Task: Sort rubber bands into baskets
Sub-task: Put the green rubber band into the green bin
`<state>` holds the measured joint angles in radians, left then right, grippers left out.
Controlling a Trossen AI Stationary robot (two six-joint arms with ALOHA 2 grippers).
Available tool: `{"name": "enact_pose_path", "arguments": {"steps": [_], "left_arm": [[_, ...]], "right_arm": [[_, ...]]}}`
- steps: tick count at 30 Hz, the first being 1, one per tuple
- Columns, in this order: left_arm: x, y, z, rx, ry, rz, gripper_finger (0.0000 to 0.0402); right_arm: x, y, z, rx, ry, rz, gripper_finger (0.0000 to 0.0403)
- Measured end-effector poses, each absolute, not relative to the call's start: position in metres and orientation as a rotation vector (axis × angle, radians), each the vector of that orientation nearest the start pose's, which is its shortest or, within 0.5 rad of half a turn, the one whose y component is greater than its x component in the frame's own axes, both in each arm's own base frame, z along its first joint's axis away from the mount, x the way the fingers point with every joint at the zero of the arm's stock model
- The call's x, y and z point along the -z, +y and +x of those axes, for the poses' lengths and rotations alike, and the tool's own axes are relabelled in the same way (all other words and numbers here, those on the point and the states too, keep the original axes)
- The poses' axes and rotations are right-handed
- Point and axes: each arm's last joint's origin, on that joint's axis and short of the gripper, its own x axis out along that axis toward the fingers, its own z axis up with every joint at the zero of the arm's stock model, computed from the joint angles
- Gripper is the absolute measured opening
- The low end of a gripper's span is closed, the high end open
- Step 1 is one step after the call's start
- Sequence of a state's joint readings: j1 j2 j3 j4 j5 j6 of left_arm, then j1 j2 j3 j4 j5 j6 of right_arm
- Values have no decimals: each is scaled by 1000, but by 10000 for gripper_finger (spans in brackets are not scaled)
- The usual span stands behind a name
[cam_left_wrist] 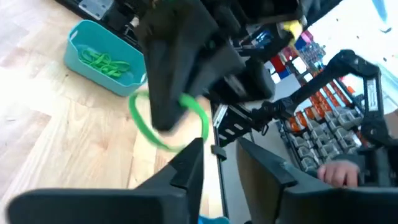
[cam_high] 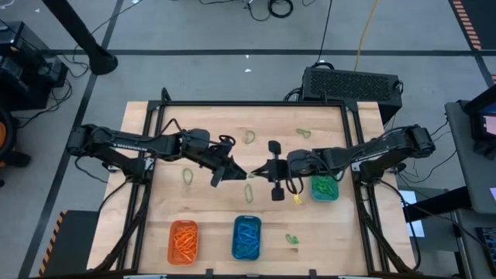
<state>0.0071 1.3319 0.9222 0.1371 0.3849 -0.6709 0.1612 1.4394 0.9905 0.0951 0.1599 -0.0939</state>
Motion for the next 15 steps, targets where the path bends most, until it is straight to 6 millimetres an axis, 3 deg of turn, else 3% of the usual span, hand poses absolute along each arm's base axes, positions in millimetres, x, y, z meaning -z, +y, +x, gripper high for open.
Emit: {"name": "enact_pose_path", "arguments": {"steps": [6, 15], "left_arm": [[-280, 2, 292, 220, 507, -700, 136], [-243, 8, 262, -36, 941, -539, 139]], "right_arm": [[-286, 41, 288, 3, 532, -80, 1], [-272, 33, 225, 173, 1021, 227, 0]]}}
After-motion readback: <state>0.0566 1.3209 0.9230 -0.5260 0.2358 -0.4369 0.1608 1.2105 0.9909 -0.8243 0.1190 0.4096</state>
